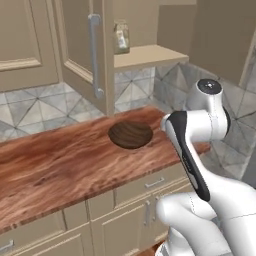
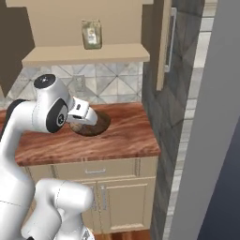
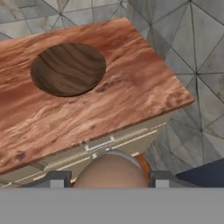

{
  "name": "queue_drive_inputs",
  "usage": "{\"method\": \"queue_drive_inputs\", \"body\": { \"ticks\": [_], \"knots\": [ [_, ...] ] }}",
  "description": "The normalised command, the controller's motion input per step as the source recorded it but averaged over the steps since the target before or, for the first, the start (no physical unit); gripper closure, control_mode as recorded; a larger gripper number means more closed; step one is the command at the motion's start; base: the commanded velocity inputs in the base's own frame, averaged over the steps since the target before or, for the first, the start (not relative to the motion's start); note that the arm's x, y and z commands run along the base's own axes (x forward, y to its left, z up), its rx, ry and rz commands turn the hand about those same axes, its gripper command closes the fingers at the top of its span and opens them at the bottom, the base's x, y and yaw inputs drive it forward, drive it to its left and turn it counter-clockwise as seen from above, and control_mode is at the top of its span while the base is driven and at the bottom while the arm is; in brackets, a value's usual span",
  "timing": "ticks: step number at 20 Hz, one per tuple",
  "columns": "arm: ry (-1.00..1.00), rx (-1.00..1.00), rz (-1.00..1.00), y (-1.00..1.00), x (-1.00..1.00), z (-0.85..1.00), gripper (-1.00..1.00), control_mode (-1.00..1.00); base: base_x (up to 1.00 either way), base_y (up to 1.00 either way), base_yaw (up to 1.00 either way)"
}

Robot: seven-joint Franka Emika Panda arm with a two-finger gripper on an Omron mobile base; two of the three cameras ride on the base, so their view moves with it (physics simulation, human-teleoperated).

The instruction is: Pick the egg and butter from the fridge and place them by the bowl for mixing.

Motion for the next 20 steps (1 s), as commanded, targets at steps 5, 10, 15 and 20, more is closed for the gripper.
{"method": "queue_drive_inputs", "body": {
  "ticks": [5,10,15,20],
  "knots": [
    [0.0,0.0,0.0,0.0,0.0,0.0,1.0,1.0,0.54,-0.26,0.32],
    [0.0,0.0,0.0,0.0,0.0,0.0,1.0,1.0,0.5,-0.3,0.29],
    [0.0,0.0,0.0,0.0,0.0,0.0,1.0,1.0,0.49,-0.32,0.28],
    [0.0,0.0,0.0,0.0,0.0,0.0,1.0,1.0,0.44,-0.29,0.1]
  ]
}}
